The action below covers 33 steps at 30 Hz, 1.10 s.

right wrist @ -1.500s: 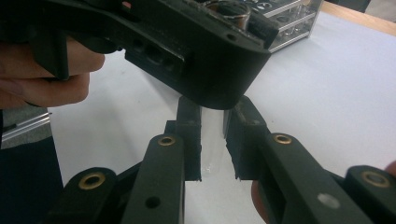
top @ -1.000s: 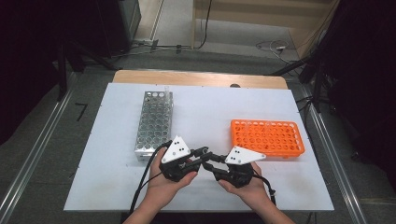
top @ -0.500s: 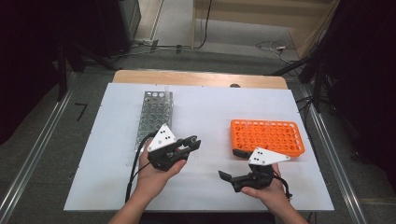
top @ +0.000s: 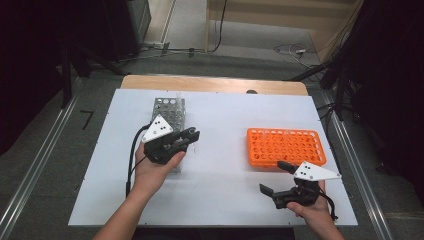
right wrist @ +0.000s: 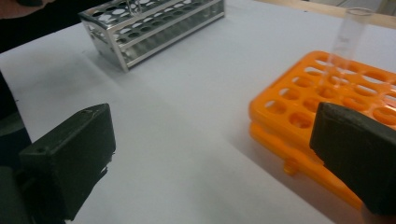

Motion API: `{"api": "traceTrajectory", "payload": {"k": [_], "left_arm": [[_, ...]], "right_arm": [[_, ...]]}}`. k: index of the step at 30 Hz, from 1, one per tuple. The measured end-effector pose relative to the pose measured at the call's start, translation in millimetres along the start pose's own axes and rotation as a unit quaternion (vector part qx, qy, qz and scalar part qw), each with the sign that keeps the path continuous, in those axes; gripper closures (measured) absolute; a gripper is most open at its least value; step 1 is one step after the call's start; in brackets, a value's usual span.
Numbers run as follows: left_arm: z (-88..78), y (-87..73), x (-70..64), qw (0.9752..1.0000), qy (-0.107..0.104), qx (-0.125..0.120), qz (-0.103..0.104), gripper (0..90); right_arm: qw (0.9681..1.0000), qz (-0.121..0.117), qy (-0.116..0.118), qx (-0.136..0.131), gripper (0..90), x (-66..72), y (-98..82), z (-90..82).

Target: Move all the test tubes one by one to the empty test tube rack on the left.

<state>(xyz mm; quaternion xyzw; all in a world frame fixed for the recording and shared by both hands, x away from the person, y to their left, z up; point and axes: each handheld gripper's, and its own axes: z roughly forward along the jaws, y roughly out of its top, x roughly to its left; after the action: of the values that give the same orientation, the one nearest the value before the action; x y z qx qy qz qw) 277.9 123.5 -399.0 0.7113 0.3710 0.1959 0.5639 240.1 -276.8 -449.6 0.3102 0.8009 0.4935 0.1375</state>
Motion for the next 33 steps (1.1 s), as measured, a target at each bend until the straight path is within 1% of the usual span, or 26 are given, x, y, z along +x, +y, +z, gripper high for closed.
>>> {"api": "traceTrajectory", "payload": {"k": [2, 5, 10, 13, 15, 17, 20, 24, 33], "left_arm": [[-0.6, 3.3, 5.8, 1.0, 0.008, -0.003, -0.002, 76.3], [-0.8, 8.7, 13.9, 0.9998, 0.017, -0.004, 0.0, 76.3], [2.5, 15.9, 26.5, 0.9995, 0.03, -0.002, 0.0, 76.3], [6.0, 19.2, 33.4, 0.9993, 0.037, 0.0, 0.0, 76.3], [8.7, 21.1, 37.8, 0.9991, 0.042, 0.0, -0.002, 76.3], [11.7, 22.6, 42.6, 0.9988, 0.049, 0.001, -0.005, 76.3], [16.9, 23.2, 50.2, 0.9983, 0.058, 0.009, -0.006, 76.3], [22.5, 24.2, 59.3, 0.9978, 0.065, 0.01, -0.012, 76.3], [36.1, 30.7, 74.3, 0.9963, 0.084, 0.006, -0.016, 76.3]], "right_arm": [[1.0, 0.004, -0.002, -0.006, 0.0, -4.4, -1.8, -4.8], [0.9998, 0.011, -0.011, -0.012, 0.0, -10.8, -3.7, -9.9], [0.9989, 0.029, -0.033, -0.016, 0.0, -25.9, -8.4, -14.6], [0.9983, 0.035, -0.043, -0.021, 0.0, -32.7, -11.3, -18.4], [0.998, 0.033, -0.049, -0.021, 0.0, -35.3, -12.7, -20.6], [0.9976, 0.037, -0.053, -0.024, 0.0, -37.3, -13.6, -22.2], [0.9974, 0.037, -0.055, -0.029, 0.0, -39.5, -14.0, -23.7], [0.9971, 0.041, -0.056, -0.03, 0.0, -41.5, -14.8, -24.4], [0.9968, 0.044, -0.06, -0.029, 0.0, -44.3, -16.2, -24.6]]}}
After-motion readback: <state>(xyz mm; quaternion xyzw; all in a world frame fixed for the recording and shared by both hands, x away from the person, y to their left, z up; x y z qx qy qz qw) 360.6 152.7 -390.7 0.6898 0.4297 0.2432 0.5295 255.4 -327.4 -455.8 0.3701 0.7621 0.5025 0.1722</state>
